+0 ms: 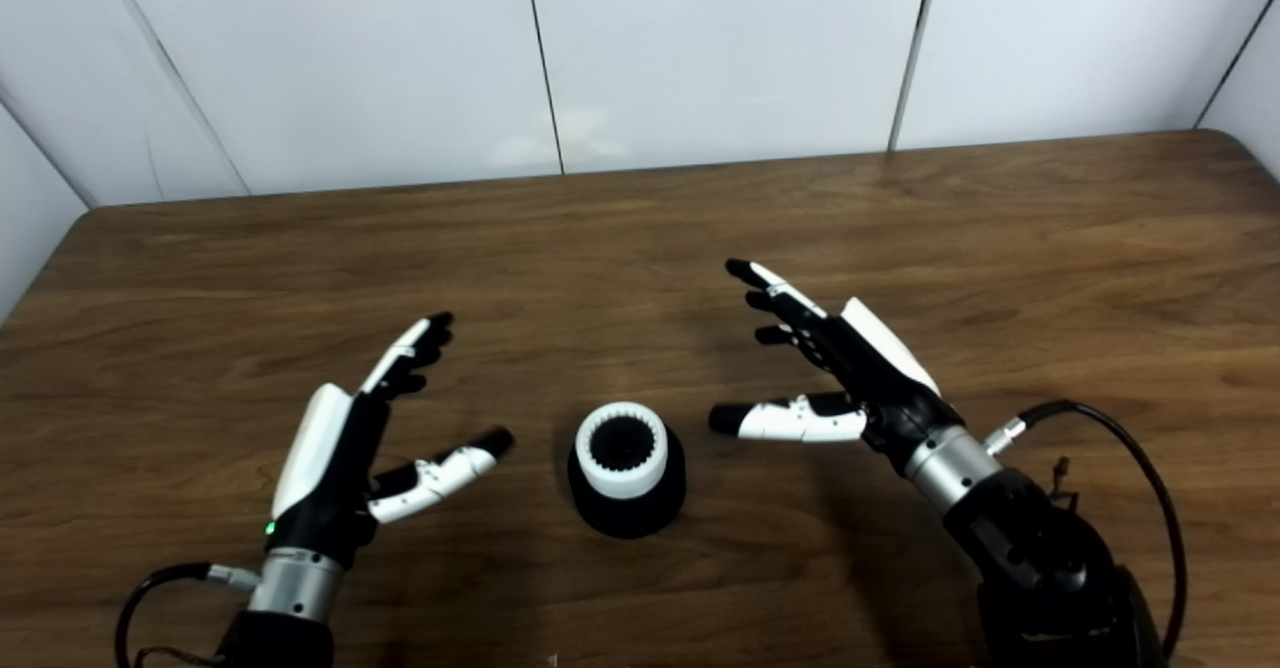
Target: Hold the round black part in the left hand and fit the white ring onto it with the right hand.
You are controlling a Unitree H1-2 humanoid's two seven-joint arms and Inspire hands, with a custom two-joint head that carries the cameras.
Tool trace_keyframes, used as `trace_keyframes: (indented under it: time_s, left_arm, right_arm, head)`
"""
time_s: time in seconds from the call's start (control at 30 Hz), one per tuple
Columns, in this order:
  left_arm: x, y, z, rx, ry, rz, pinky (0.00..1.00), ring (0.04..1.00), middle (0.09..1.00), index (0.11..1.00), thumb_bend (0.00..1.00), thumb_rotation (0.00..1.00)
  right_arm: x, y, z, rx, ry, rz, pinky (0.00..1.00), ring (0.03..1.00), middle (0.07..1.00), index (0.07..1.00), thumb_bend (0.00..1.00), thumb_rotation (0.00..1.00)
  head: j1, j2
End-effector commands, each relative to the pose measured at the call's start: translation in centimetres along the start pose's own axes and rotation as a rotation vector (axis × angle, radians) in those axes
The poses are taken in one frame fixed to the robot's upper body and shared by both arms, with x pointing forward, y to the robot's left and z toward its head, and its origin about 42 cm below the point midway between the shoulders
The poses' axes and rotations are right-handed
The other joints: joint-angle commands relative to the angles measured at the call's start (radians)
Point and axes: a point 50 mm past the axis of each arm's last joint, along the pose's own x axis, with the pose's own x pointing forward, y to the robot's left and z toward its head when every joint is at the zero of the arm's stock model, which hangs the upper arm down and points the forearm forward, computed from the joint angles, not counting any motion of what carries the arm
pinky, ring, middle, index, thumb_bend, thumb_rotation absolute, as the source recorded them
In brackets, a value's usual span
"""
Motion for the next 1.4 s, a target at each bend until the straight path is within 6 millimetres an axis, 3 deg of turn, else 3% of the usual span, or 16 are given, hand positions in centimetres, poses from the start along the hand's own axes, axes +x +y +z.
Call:
trace_keyframes:
  time_s: [0.0, 0.1, 0.23, 0.33, 0.53, 0.9, 1.37]
  left_arm:
    - [0.2, 0.7, 0.5, -0.050, -0.045, 0.048, 0.83, 0.888, 0.913, 0.961, 0.62, 0.87]
    - [0.3, 0.8, -0.6, -0.161, -0.017, 0.057, 0.85, 0.918, 0.944, 0.987, 0.59, 0.98]
    - [0.6, 0.4, -1.4, -0.356, 0.004, 0.056, 0.94, 0.988, 0.995, 1.000, 0.58, 0.98]
    - [0.7, 0.2, -1.8, -0.433, 0.018, 0.068, 0.98, 1.000, 1.000, 1.000, 0.56, 0.97]
    - [0.7, 0.1, -2.2, -0.492, 0.043, 0.092, 1.00, 1.000, 1.000, 1.000, 0.57, 0.93]
    - [0.7, 0.1, -2.0, -0.550, 0.047, 0.111, 1.00, 1.000, 1.000, 1.000, 0.50, 1.00]
    - [1.0, 0.1, -1.7, -0.541, 0.047, 0.111, 1.00, 1.000, 1.000, 1.000, 0.52, 0.93]
  right_arm:
    - [0.2, -0.4, 1.3, 0.068, -0.055, -0.087, 0.78, 0.890, 0.925, 0.920, 0.64, 0.70]
    - [0.0, 0.0, 0.9, 0.224, -0.039, -0.142, 0.81, 0.898, 0.926, 0.915, 0.50, 0.78]
    - [-0.3, 0.3, 0.5, 0.368, -0.029, -0.164, 0.87, 0.950, 0.962, 0.948, 0.36, 0.86]
    - [-0.7, 0.6, 0.3, 0.407, -0.022, -0.175, 0.90, 0.968, 0.974, 0.949, 0.38, 0.94]
    - [-1.2, 1.1, 0.1, 0.479, -0.027, -0.214, 0.92, 0.965, 0.975, 0.940, 0.38, 0.91]
    - [-1.6, 1.8, 0.1, 0.532, -0.030, -0.250, 0.94, 0.951, 0.959, 0.939, 0.34, 0.88]
    - [-1.4, 1.3, -0.1, 0.520, -0.031, -0.253, 0.95, 0.971, 0.971, 0.933, 0.38, 0.82]
  head:
    - [0.001, 0.001]
    - [-0.002, -0.001]
    - [-0.006, -0.003]
    - [-0.008, -0.004]
    - [-0.009, -0.005]
    - [-0.008, 0.000]
    - [-0.006, -0.002]
